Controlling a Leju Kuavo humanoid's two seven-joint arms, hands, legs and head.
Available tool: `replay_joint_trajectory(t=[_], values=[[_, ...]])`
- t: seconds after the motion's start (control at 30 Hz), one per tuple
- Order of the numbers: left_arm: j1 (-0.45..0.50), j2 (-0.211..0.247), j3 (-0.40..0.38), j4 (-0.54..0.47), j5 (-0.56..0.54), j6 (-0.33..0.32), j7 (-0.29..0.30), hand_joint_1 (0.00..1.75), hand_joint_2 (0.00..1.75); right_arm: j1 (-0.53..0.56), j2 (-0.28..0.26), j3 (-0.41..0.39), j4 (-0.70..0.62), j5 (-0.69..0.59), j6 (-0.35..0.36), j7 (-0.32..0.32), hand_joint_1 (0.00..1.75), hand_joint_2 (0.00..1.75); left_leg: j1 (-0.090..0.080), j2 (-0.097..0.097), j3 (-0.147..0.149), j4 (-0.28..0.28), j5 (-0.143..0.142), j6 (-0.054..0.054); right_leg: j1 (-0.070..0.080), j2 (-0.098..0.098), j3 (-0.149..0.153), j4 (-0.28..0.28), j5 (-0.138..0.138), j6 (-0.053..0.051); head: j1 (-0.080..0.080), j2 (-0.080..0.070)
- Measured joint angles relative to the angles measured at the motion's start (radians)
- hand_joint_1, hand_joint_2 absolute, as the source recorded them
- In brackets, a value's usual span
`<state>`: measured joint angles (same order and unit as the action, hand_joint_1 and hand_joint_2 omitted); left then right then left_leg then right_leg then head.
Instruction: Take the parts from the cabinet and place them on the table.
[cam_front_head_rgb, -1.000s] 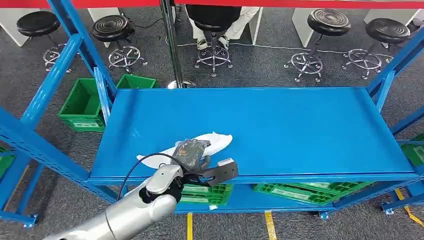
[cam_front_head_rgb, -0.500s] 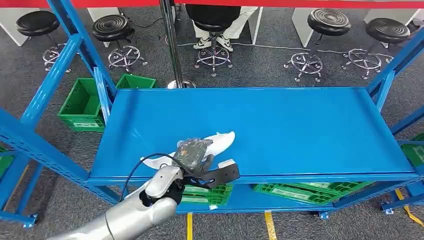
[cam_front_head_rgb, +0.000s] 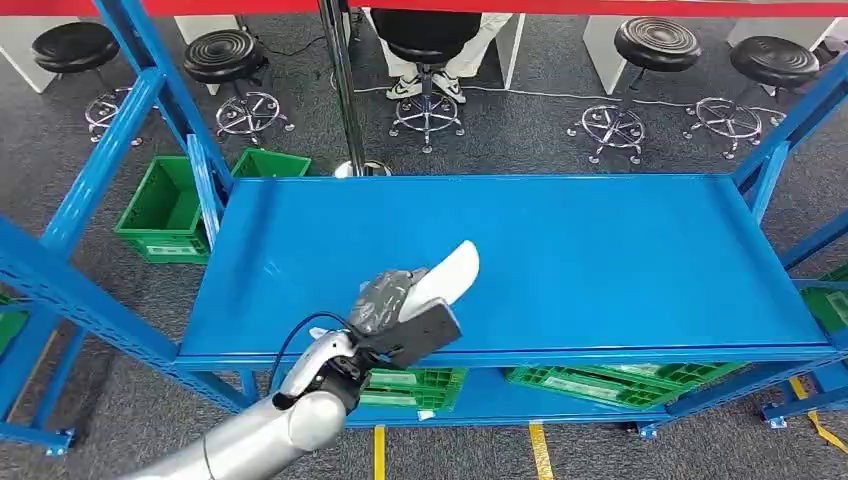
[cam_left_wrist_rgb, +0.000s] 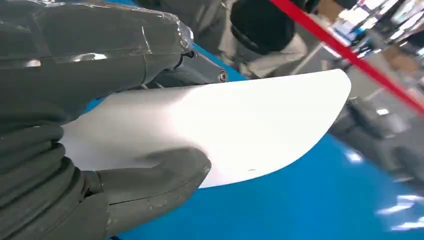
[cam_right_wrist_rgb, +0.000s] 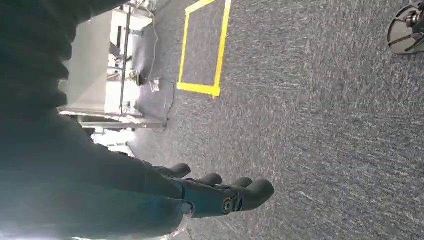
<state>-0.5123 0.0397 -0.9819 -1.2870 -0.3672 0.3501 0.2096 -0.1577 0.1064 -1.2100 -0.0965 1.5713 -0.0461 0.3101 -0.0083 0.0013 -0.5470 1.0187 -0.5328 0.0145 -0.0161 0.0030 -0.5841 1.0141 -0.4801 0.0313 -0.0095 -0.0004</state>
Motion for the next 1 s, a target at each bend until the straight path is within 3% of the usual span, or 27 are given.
replay_joint_trajectory(t=[0.2, 0.33, 0.47, 0.6, 0.77, 1.0], values=[[0.038, 0.009, 0.040, -0.115, 0.291, 0.087, -0.195, 1.75, 1.75, 0.002, 0.000, 0.000, 0.000, 0.000, -0.005, 0.000, 0.00, 1.75, 0.000, 0.002, 0.000, 0.000, 0.000, 0.000, 0.000, 0.001, 0.000, 0.000, 0.000, 0.000, 0.000, 0.000], [0.062, 0.018, 0.070, -0.210, 0.457, 0.099, -0.292, 1.75, 1.75, 0.002, 0.000, 0.000, 0.000, 0.000, -0.008, -0.001, 0.00, 1.75, 0.000, 0.004, 0.000, 0.000, 0.000, 0.000, 0.000, 0.002, 0.000, 0.000, 0.000, 0.000, 0.000, 0.000], [0.098, 0.029, 0.109, -0.322, 0.710, 0.043, -0.415, 1.75, 1.75, 0.002, 0.000, -0.001, 0.000, 0.000, -0.013, -0.004, 0.00, 1.75, 0.000, 0.007, 0.000, 0.000, -0.001, 0.000, 0.000, 0.003, 0.000, 0.000, 0.000, 0.000, 0.000, 0.000], [0.138, 0.046, 0.151, -0.439, 0.899, -0.053, -0.504, 1.75, 1.75, 0.003, 0.000, 0.000, 0.000, -0.002, -0.014, -0.008, 0.00, 1.75, 0.000, 0.010, 0.001, 0.000, -0.001, 0.000, 0.000, 0.005, 0.000, 0.000, 0.000, 0.000, 0.000, 0.000], [0.174, 0.070, 0.186, -0.541, 0.955, -0.105, -0.537, 1.75, 1.75, 0.002, 0.000, 0.000, 0.000, -0.009, -0.014, -0.008, 0.00, 1.75, 0.000, 0.010, 0.001, 0.000, -0.001, 0.000, 0.000, 0.005, 0.000, 0.000, 0.000, 0.000, 0.000, 0.000], [0.195, 0.095, 0.211, -0.627, 0.864, -0.037, -0.522, 1.75, 1.75, 0.002, 0.000, -0.002, 0.000, -0.011, -0.020, -0.011, 0.00, 1.75, 0.000, 0.008, 0.001, 0.000, -0.001, 0.000, 0.000, 0.005, 0.000, 0.000, 0.000, 0.000, 0.000, 0.000]])
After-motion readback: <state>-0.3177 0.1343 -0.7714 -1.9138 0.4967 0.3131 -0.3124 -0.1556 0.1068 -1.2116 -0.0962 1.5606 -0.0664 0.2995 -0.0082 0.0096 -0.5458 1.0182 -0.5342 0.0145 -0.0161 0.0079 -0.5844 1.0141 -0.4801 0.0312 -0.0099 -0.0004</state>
